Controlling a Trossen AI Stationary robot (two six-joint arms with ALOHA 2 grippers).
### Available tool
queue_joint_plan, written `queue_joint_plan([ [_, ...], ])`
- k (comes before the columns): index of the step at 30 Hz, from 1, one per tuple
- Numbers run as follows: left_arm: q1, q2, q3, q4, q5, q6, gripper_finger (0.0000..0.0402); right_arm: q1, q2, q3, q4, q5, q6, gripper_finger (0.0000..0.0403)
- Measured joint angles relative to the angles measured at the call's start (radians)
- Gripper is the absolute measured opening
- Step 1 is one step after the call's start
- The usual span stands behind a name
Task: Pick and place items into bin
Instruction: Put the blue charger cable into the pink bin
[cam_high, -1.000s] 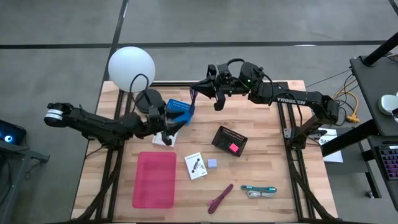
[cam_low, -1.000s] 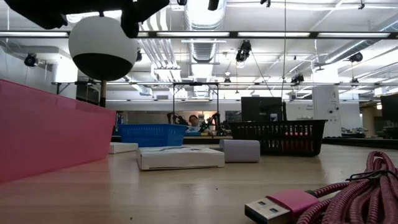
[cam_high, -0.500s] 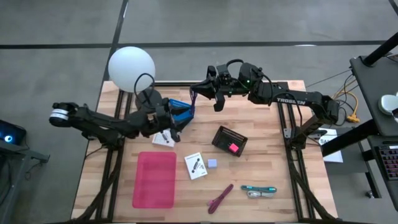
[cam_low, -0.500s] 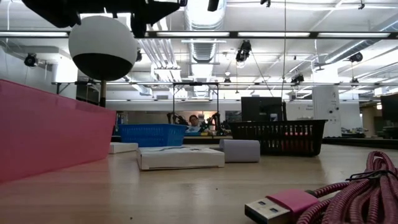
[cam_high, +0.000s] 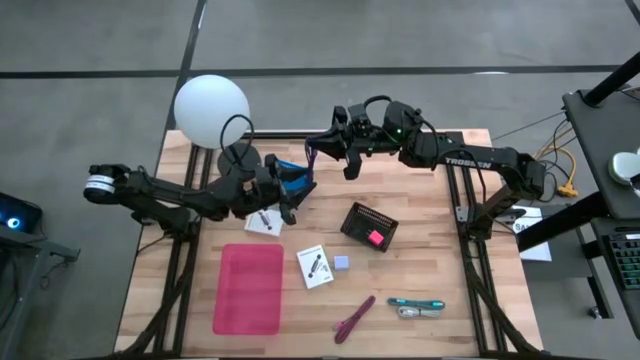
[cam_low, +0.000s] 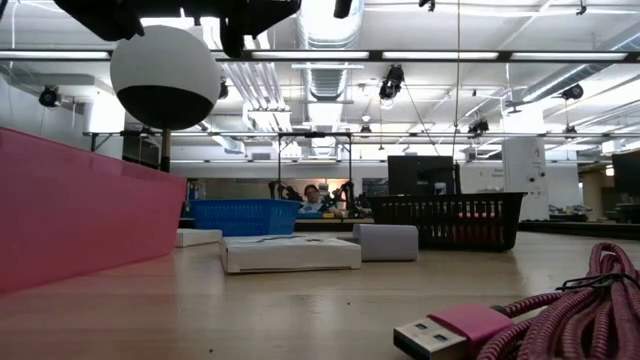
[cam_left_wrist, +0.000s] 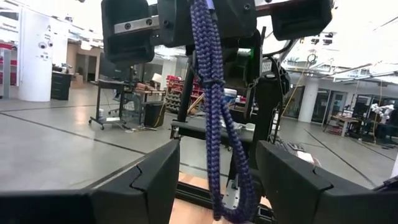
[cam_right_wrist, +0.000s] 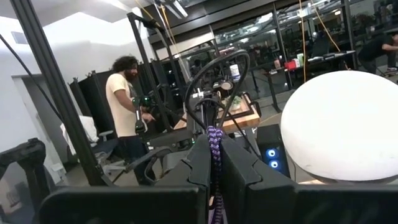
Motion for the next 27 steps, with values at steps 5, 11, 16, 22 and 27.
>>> queue_joint_plan([
  [5,0.005,0.004,-0.004,-0.002,-0.003,0.000,0.0196,0.003,0.000,0.000,-0.001,0.000,-0.003,0.0008],
  [11,0.007,0.017,0.001,-0.004,-0.045,-0.002,0.0185,0.004,0.000,0.000,-0.002,0.000,-0.003,0.0008],
  [16,0.007,0.016,-0.001,-0.004,-0.045,-0.002,0.0147,0.006,0.000,0.000,-0.002,0.000,-0.003,0.0008],
  [22,0.007,0.011,-0.001,0.001,-0.045,-0.001,0.0087,0.007,0.000,0.000,-0.002,0.000,-0.007,0.0008],
  [27,0.007,0.010,-0.004,0.001,-0.045,0.000,0.0037,0.007,0.000,0.000,-0.002,0.000,-0.007,0.0008],
])
